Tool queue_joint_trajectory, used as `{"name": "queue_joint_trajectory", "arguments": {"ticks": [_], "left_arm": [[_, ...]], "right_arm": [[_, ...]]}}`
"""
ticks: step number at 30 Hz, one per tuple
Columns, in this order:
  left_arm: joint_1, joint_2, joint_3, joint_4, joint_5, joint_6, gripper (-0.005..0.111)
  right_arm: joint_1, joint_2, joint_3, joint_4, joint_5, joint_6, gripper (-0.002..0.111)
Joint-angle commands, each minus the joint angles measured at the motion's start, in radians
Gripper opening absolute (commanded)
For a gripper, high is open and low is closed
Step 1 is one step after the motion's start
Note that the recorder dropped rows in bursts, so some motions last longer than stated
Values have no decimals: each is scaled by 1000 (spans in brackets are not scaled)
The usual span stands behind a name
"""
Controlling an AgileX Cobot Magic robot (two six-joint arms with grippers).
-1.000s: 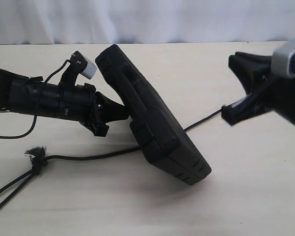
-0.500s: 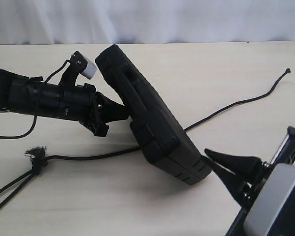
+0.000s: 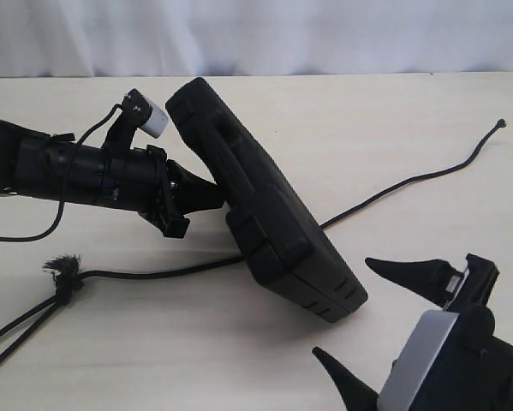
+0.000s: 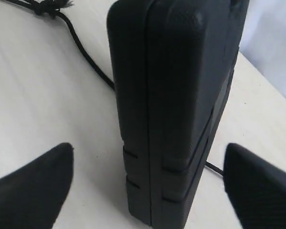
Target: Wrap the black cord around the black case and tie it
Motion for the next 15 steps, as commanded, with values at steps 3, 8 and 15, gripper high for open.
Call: {"name": "queue_joint_trajectory", "arguments": {"ticks": [3, 8, 15], "left_arm": [[-5, -2, -7, -17, 23, 25, 0], [-5, -2, -7, -17, 23, 6, 0], [-5, -2, -7, -17, 23, 6, 0]], "right_arm": [[3, 105, 1, -155, -134, 249, 91], [3, 275, 1, -318, -267, 423, 90], [3, 537, -95, -284, -443, 483, 90]]}}
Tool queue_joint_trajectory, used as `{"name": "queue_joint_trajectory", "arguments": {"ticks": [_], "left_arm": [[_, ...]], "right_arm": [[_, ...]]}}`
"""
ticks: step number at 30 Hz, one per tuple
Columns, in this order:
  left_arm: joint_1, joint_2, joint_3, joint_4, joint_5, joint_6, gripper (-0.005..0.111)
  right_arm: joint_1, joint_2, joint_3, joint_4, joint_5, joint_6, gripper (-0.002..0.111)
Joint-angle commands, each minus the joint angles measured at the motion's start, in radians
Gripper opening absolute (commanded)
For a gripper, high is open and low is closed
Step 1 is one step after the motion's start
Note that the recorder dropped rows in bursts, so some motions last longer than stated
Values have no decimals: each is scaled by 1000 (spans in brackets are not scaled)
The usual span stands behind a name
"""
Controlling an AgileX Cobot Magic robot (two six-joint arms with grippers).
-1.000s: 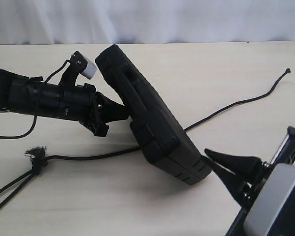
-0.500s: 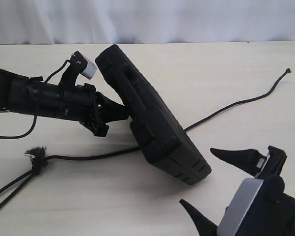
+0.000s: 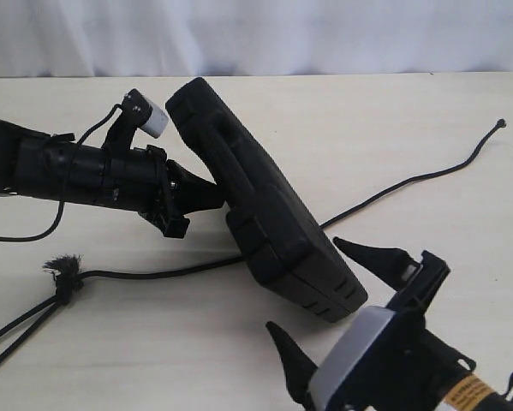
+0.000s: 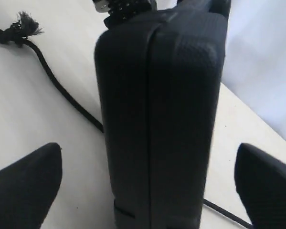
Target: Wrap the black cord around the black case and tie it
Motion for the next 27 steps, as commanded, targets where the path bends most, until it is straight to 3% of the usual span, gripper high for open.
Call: {"name": "queue_joint_trajectory", "arguments": {"ticks": [1, 5, 12, 13, 14, 18, 22, 27], "left_arm": [[-5, -2, -7, -17, 23, 6, 0], [-5, -2, -7, -17, 23, 3, 0], [-5, -2, -7, -17, 42, -24, 0], [-5, -2, -7, -17, 42, -31, 0], [-5, -2, -7, -17, 38, -42, 0], [-5, -2, -9, -17, 31, -51, 5], [-5, -16, -46, -2, 30, -203, 28], [-6, -45, -134, 178, -21, -463, 51]], "right_arm": [[3, 123, -86, 43, -102, 18, 90], [1, 255, -164, 173, -174, -42, 82], [-69, 318, -200, 121, -174, -20, 38], [-105, 318, -200, 63, -148, 4, 17], [-120, 318, -200, 37, -130, 25, 6], [-188, 318, -200, 95, -148, 100, 4], [-260, 318, -200, 84, -136, 156, 4], [-354, 318, -200, 84, -132, 207, 4]]}}
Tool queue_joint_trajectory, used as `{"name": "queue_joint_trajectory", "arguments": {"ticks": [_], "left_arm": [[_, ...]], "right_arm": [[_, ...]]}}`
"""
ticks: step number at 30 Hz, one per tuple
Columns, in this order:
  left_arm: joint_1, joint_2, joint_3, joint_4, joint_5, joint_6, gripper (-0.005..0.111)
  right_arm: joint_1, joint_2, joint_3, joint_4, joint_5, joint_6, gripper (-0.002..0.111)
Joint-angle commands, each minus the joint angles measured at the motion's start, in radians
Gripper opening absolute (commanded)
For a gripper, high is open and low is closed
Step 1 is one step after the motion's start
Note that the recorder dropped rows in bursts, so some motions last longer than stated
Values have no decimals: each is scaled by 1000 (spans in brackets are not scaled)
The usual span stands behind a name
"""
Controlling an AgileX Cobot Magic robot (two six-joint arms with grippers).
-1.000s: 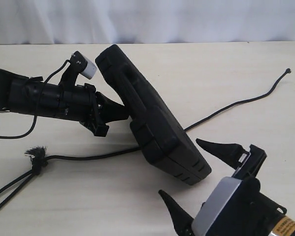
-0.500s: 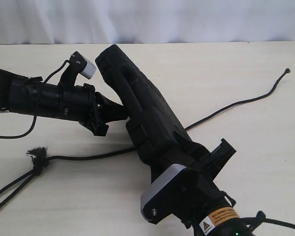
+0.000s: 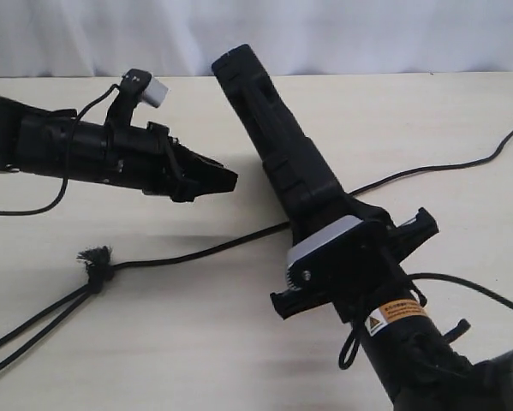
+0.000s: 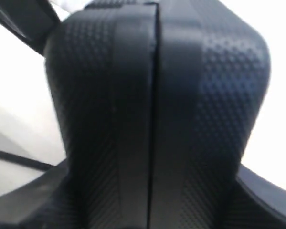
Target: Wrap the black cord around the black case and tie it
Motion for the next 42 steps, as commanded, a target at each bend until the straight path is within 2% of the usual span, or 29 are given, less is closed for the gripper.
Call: {"name": "queue_joint_trajectory", "arguments": {"ticks": [1, 4, 5, 6, 7, 8, 9, 11, 12, 21, 23, 28, 35, 39, 42], "left_arm": [[-11, -26, -82, 162, -20, -252, 51], [-47, -26, -149, 386, -45, -464, 51], [-106, -26, -200, 669, -103, -692, 51], [-136, -26, -224, 857, -127, -798, 51], [-215, -26, -257, 1276, -159, -1067, 51], [-251, -26, -262, 1434, -158, -1183, 51], [-307, -24, -260, 1721, -135, -1328, 51], [-337, -2, -260, 1792, -95, -1352, 51], [-338, 24, -260, 1764, -91, -1350, 51], [-322, 149, -260, 1779, -54, -1354, 51], [-322, 161, -260, 1798, -54, -1354, 40], [-325, 165, -260, 1932, -62, -1350, 0], [-335, 165, -260, 2158, -110, -1324, 0], [-393, 165, -260, 2383, -85, -1301, 0], [-451, 165, -247, 2504, -68, -1181, 0]], "right_arm": [[-108, 4, 5, 53, 39, 66, 4], [-174, 4, 5, 47, 42, 80, 4], [-207, 4, 5, 16, 56, 83, 4], [-218, 4, 5, -5, 69, 83, 4], [-235, 4, 5, -50, 94, 105, 4], [-239, 4, 5, -61, 97, 115, 4], [-240, 4, 5, -63, 97, 120, 4], [-240, 4, 5, -63, 95, 118, 4], [-240, 4, 5, -67, 95, 118, 4], [-240, 4, 5, -67, 102, 118, 4], [-240, 4, 5, -67, 102, 118, 4], [-240, 4, 5, -67, 102, 118, 4], [-240, 4, 5, -67, 102, 106, 4], [-240, 4, 5, -67, 102, 96, 4], [-240, 4, 5, -67, 102, 94, 4]]}}
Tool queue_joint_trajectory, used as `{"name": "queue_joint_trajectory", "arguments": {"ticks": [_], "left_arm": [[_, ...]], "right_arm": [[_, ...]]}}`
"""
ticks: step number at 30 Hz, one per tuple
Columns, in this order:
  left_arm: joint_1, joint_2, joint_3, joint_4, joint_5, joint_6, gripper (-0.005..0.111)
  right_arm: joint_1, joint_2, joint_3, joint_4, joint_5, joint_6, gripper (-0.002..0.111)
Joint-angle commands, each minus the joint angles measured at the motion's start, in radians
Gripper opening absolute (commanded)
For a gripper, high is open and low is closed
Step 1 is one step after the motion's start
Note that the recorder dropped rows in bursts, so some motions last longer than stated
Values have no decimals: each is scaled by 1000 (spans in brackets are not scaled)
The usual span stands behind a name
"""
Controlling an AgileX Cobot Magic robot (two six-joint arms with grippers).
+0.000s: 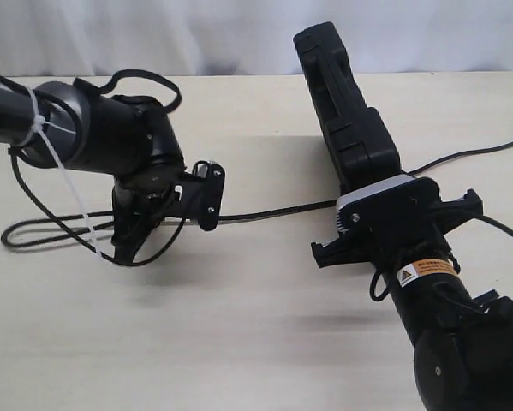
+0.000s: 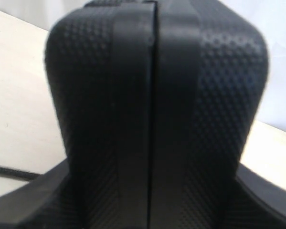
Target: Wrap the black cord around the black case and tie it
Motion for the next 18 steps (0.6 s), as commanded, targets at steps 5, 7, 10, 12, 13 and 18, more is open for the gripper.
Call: {"name": "queue_joint_trajectory", "arguments": {"ticks": [5, 7, 10, 12, 13, 18], "left_arm": [[-112, 1, 60, 195, 62, 583, 0], [-112, 1, 77, 195, 69, 667, 0], [-103, 1, 88, 149, 79, 650, 0], [-101, 1, 88, 79, 87, 647, 0], [-98, 1, 88, 58, 89, 641, 0], [-98, 1, 88, 24, 87, 587, 0]], "right_arm": [[-6, 4, 7, 0, 91, 3, 4], [-6, 4, 7, 0, 91, 1, 4], [-6, 4, 7, 0, 91, -16, 4], [-6, 4, 7, 0, 91, -16, 4], [-6, 4, 7, 0, 91, -16, 4], [-6, 4, 7, 0, 96, -16, 4]]}}
